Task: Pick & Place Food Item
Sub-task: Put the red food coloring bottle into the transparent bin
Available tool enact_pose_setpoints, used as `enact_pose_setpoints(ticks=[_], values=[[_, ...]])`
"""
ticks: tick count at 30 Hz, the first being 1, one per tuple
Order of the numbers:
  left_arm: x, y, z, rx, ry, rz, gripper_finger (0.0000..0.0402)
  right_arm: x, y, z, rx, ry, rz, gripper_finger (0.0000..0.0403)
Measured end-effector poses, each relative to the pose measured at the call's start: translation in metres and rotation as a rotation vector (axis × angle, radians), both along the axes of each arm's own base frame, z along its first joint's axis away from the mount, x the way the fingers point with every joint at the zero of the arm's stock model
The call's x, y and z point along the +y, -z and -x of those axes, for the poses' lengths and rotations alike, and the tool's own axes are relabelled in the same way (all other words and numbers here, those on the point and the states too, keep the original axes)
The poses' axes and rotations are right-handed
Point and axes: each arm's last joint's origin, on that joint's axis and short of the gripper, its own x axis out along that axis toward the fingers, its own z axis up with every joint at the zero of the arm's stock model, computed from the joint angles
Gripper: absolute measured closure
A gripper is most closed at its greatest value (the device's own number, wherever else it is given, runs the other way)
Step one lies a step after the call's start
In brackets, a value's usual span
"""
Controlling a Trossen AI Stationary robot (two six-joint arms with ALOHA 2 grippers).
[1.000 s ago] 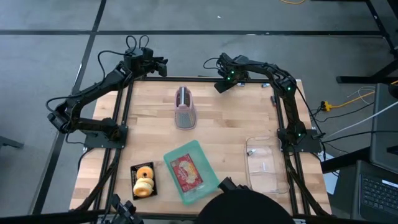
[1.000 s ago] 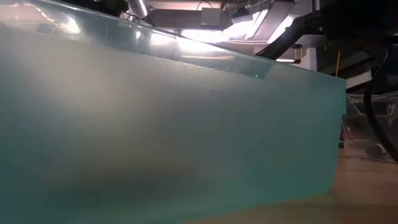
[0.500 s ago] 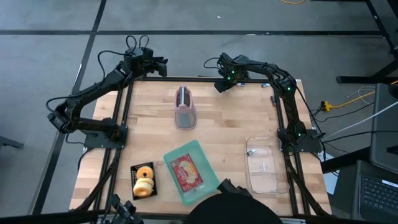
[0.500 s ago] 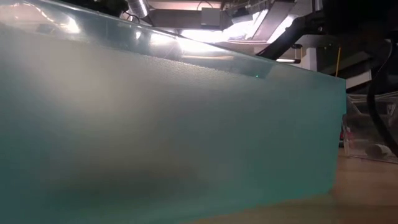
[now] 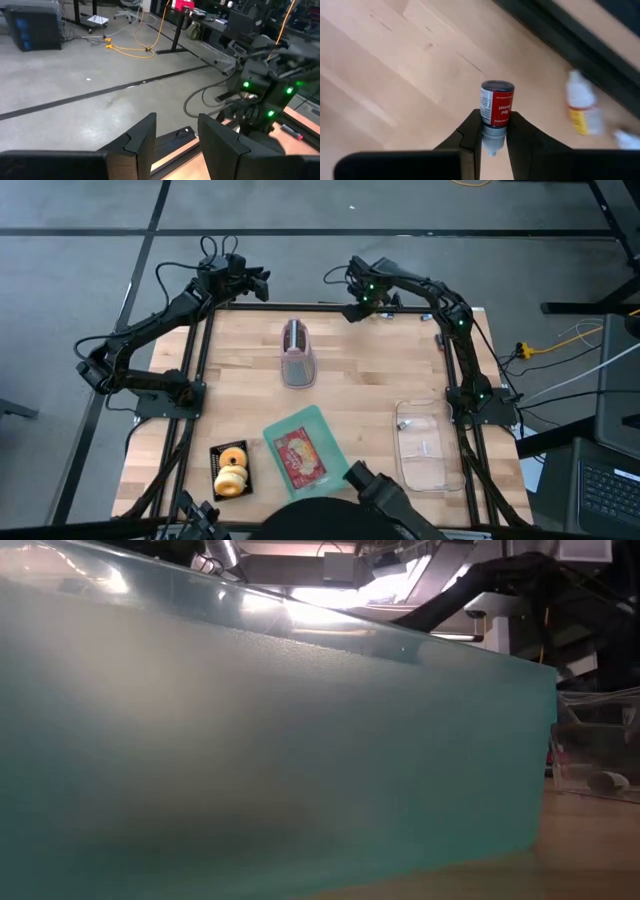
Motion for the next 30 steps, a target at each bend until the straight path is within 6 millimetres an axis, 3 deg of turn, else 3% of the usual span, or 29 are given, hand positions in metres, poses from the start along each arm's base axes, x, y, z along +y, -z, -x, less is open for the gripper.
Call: enact_pose_setpoints(ticks=[7, 13, 15, 25, 30], values=[[0.0, -0.002, 0.0, -0.006, 0.002, -0.022, 0.0261, 0.005, -0.052, -0.008, -0.004, -0.064, 0.009, 0.0342], [0.001, -0.004, -0.001, -0.02, 0.002, -0.038, 0.0261, 0.021, -0.109, -0.004, 0.002, -0.132, -0.017, 0.0342], [0.001, -0.004, -0.001, -0.023, 0.002, -0.043, 0.0261, 0.025, -0.13, -0.005, -0.066, -0.143, 0.039, 0.0342], [0.003, -0.005, 0.002, -0.027, -0.001, -0.043, 0.0261, 0.095, -0.25, 0.052, -0.273, 0.007, 0.2, 0.0344], [0.003, -0.005, 0.002, -0.027, -0.001, -0.043, 0.0261, 0.137, -0.282, 0.066, -0.344, 0.067, 0.241, 0.0344]])
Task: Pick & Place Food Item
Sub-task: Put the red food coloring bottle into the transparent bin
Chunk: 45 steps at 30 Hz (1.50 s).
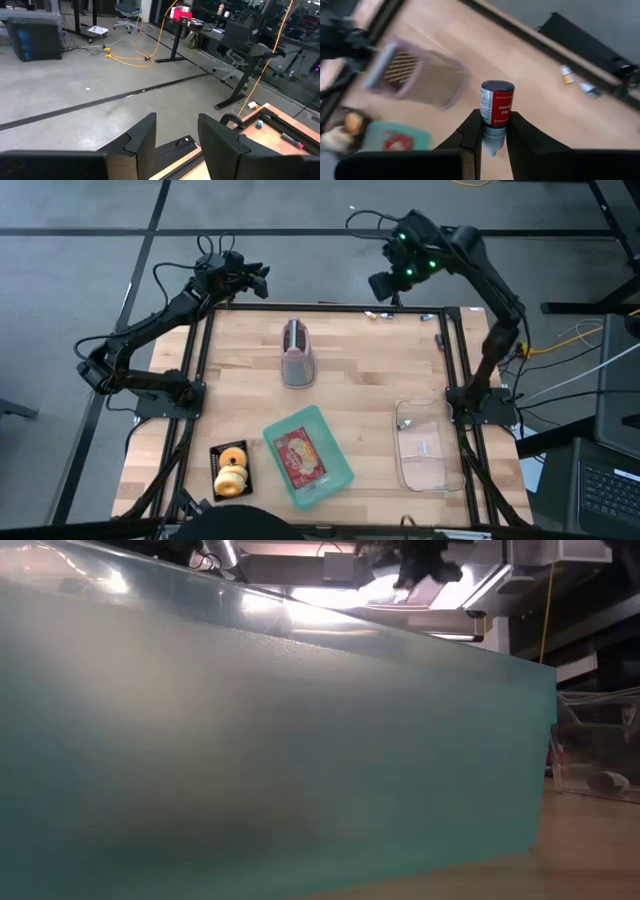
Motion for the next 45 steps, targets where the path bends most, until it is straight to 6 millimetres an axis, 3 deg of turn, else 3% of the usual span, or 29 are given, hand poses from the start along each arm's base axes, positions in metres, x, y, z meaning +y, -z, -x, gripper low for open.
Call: enact_pose_setpoints(ticks=[3, 6, 12, 17, 22, 26, 34, 41, 45], values=[[0.0, 0.0, 0.0, 0.0, 0.0, 0.0, 0.0261, 0.025, -0.01, 0.002, -0.042, 0.006, -0.028, 0.0344], [0.0, 0.0, 0.0, -0.002, 0.001, 0.002, 0.0261, 0.049, -0.003, -0.001, -0.012, -0.003, -0.078, 0.0344], [-0.001, 0.0, -0.001, -0.008, 0.042, 0.007, 0.0261, 0.097, 0.041, 0.013, 0.169, 0.003, -0.224, 0.0344], [-0.001, 0.001, -0.001, -0.002, 0.045, 0.012, 0.0261, 0.136, 0.08, 0.046, 0.309, 0.058, -0.358, 0.0344], [-0.001, 0.001, -0.001, -0.003, 0.054, 0.014, 0.0261, 0.173, 0.106, 0.071, 0.333, 0.134, -0.446, 0.0344], [-0.001, 0.001, -0.001, -0.003, 0.066, 0.017, 0.0261, 0.195, 0.131, 0.076, 0.309, 0.169, -0.522, 0.0344], [0.001, 0.009, -0.007, -0.007, 0.159, 0.064, 0.0261, 0.228, 0.184, 0.074, 0.354, 0.137, -0.614, 0.0336], [0.006, 0.018, -0.013, -0.013, 0.208, 0.111, 0.0261, 0.239, 0.22, 0.079, 0.393, 0.129, -0.638, 0.0334], [0.007, 0.021, -0.015, -0.008, 0.214, 0.121, 0.0261, 0.24, 0.233, 0.082, 0.404, 0.157, -0.617, 0.0314]])
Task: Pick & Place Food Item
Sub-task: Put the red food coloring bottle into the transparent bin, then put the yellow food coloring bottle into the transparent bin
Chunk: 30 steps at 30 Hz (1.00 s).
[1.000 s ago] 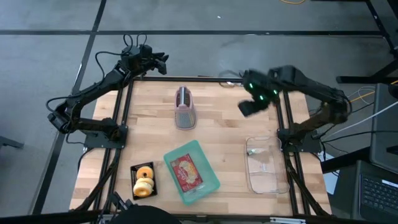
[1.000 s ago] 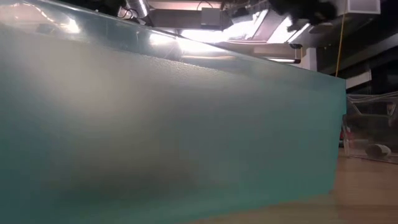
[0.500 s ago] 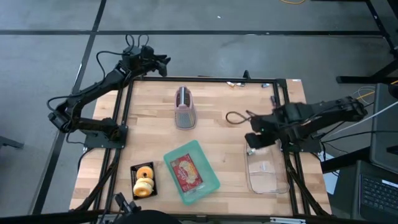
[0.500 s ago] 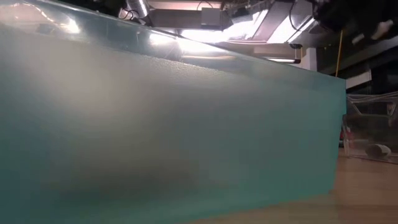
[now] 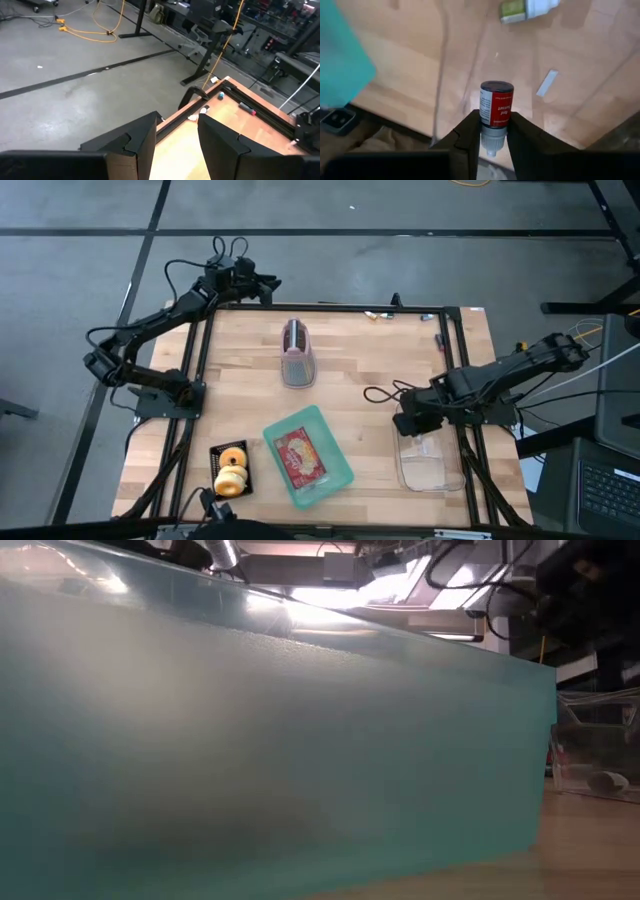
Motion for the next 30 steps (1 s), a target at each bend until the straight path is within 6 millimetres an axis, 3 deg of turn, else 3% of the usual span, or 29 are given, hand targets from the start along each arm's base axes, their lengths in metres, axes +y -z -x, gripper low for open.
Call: enact_pose_setpoints(ticks=[7, 13, 18, 25, 30], values=[[0.001, 0.002, -0.001, 0.004, 0.006, 0.008, 0.0261, -0.002, 0.013, 0.005, 0.047, 0.019, 0.021, 0.0259], [0.002, -0.002, -0.002, -0.027, 0.004, -0.022, 0.0261, -0.004, 0.01, 0.005, 0.011, 0.031, 0.035, 0.0225], [0.004, -0.013, -0.003, -0.075, 0.003, -0.081, 0.0261, -0.024, -0.027, 0.0, -0.228, 0.159, 0.212, 0.0214], [0.007, -0.029, -0.002, -0.098, -0.002, -0.125, 0.0261, -0.075, -0.087, -0.009, -0.589, 0.364, 0.665, 0.0213], [0.009, -0.031, 0.0, -0.103, 0.003, -0.128, 0.0261, -0.118, -0.116, -0.017, -0.642, 0.384, 1.048, 0.0213]])
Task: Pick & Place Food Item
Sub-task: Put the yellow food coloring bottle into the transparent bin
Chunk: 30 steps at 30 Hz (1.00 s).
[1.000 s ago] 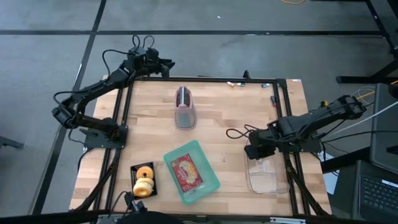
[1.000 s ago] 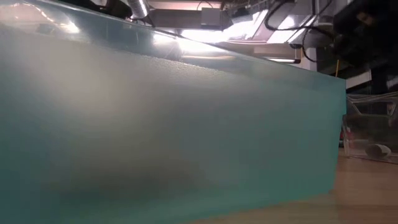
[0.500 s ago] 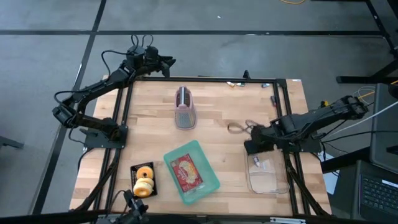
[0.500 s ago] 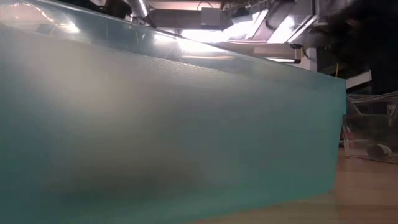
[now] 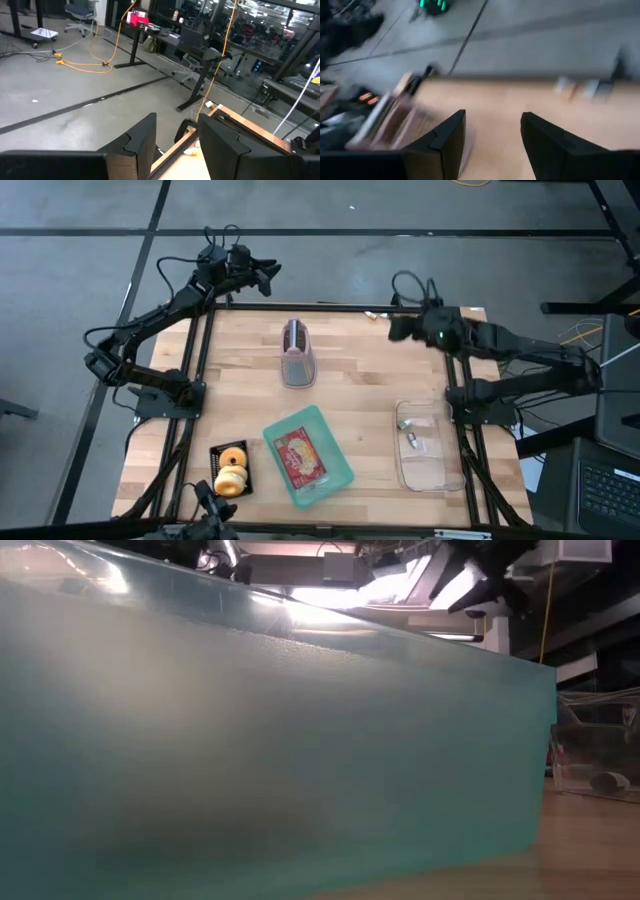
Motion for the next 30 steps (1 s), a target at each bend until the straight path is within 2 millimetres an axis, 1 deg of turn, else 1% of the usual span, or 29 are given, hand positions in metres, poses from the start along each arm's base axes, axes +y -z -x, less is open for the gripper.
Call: enact_pose_setpoints(ticks=[2, 4, 7, 9, 12, 15, 18, 20, 23, 26, 30], values=[[0.0, 0.0, 0.0, -0.002, 0.014, 0.001, 0.0261, -0.018, -0.005, 0.0, 0.065, 0.049, 0.101, 0.0214], [0.0, 0.0, 0.001, -0.005, 0.016, 0.005, 0.0261, -0.039, -0.003, 0.003, 0.14, 0.086, 0.114, 0.022], [0.0, 0.0, 0.001, -0.006, 0.015, 0.006, 0.0261, -0.071, 0.01, 0.01, 0.221, 0.12, 0.03, 0.0234], [0.0, 0.0, 0.001, -0.006, 0.016, 0.008, 0.0261, -0.092, 0.018, 0.013, 0.229, 0.119, -0.043, 0.0244], [0.0, 0.0, 0.001, -0.006, 0.015, 0.009, 0.0261, -0.12, 0.036, 0.015, 0.257, 0.114, -0.151, 0.0257], [0.0, 0.0, 0.001, -0.005, 0.015, 0.011, 0.0261, -0.143, 0.056, 0.015, 0.304, 0.093, -0.233, 0.0264], [0.0, 0.001, 0.001, 0.0, 0.014, 0.018, 0.0261, -0.161, 0.077, 0.013, 0.328, 0.062, -0.331, 0.0262], [0.0, 0.001, 0.001, 0.002, 0.011, 0.02, 0.0261, -0.172, 0.089, 0.008, 0.334, 0.035, -0.388, 0.0256], [0.001, 0.002, 0.002, 0.008, 0.003, 0.027, 0.0261, -0.187, 0.1, -0.003, 0.367, -0.025, -0.418, 0.0244], [0.002, 0.003, 0.003, 0.011, -0.004, 0.032, 0.0261, -0.202, 0.105, -0.018, 0.371, -0.084, -0.427, 0.023], [0.002, 0.003, 0.003, 0.012, -0.024, 0.033, 0.0261, -0.224, 0.105, -0.038, 0.378, -0.12, -0.421, 0.0213]])
